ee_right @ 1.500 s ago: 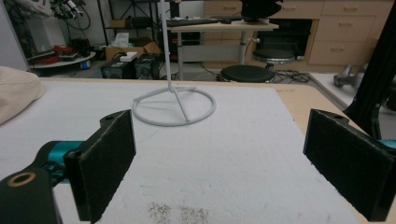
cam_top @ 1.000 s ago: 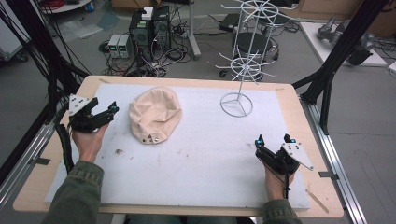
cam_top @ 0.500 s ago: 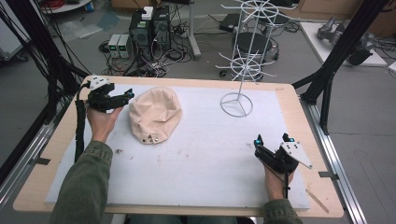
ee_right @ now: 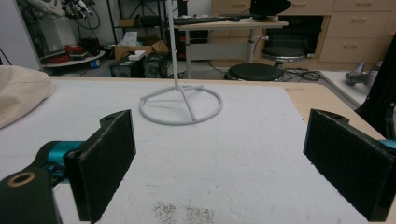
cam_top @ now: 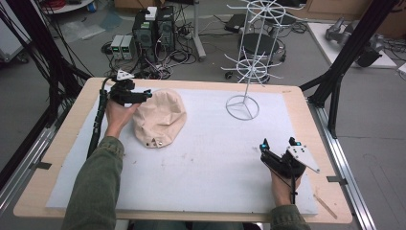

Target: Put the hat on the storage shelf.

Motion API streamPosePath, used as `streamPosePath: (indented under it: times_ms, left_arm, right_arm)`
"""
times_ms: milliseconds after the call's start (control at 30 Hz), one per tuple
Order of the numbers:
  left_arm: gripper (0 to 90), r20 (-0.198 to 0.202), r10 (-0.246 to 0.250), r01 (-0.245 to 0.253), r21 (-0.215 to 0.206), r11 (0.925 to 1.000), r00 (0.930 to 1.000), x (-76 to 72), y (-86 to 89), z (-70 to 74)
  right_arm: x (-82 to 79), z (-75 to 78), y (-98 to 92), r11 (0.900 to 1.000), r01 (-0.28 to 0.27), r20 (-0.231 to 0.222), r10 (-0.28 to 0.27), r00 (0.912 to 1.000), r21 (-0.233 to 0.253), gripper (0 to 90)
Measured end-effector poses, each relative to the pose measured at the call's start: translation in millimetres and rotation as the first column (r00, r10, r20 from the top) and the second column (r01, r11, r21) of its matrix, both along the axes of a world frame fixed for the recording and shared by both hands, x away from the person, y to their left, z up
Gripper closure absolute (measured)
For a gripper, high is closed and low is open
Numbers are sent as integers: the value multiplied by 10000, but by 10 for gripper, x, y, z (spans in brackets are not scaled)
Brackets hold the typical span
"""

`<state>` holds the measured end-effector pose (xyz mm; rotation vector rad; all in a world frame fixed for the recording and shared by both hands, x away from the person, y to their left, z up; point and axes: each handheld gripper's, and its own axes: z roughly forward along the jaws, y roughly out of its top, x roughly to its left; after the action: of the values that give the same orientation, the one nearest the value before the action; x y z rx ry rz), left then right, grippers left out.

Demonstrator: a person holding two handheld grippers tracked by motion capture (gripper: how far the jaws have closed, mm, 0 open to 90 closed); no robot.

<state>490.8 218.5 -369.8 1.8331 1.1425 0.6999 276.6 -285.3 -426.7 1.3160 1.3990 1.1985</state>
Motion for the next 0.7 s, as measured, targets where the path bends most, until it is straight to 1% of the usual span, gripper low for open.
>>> streamPosePath:
  times_ms: [33,167,300,333,367,400,433,467,500,533,600,633,667,700]
  left_arm:
    - [280,-126,9,-9,35,10000,9999,30,-11,-11]
    - [290,-330,-22,23,19,10000,9995,125,-14,-66]
    - [294,-892,120,-102,210,9997,9959,212,7,-170]
    - [291,-1049,130,-90,384,9992,9944,227,2,-210]
    - [284,-1249,81,5,689,9976,9921,243,-8,-257]
    - [285,-1479,85,76,1085,9941,9890,258,-19,-305]
    - [284,-1678,158,94,1485,9889,9857,272,-28,-345]
    - [278,-1766,345,-36,1725,9850,9837,284,-34,-378]
    - [278,-1825,542,-211,1788,9837,9817,296,-42,-404]
    - [279,-1927,621,-263,1828,9828,9793,304,-44,-421]
    - [290,-1990,805,-418,1913,9806,9767,318,-50,-451]
    - [289,-1990,805,-418,1913,9806,9767,318,-50,-451]
    - [291,-1997,808,-432,1863,9816,9765,323,-46,-456]
    - [297,-2094,791,-500,1410,9888,9746,334,-33,-469]
  right_arm:
    - [0,-1,-5,10000,-24,-17,24,10000,-24,81]
    - [7,-9,-1,10000,-89,-126,89,9999,-5,81]
    - [15,-15,7,9999,-153,-167,152,9997,-76,81]
    - [14,-15,12,9998,-180,-191,179,9997,-51,81]
    - [15,-17,14,9998,-214,-223,214,9995,-20,81]
    - [21,-20,11,9996,-292,-258,291,9992,-25,81]
    - [23,-23,17,9995,-314,-323,315,9990,30,81]
    - [26,-25,17,9994,-340,-355,340,9988,-15,81]
    - [27,-26,16,9992,-387,-353,386,9986,-31,81]
    - [27,-26,16,9992,-408,-352,407,9986,-35,81]
    - [24,-24,15,9990,-454,-328,452,9984,-31,81]
    - [26,-25,15,9989,-476,-340,476,9983,10,81]
    - [31,-27,15,9986,-524,-410,526,9978,55,81]
    - [37,-32,15,9985,-537,-461,538,9975,47,81]
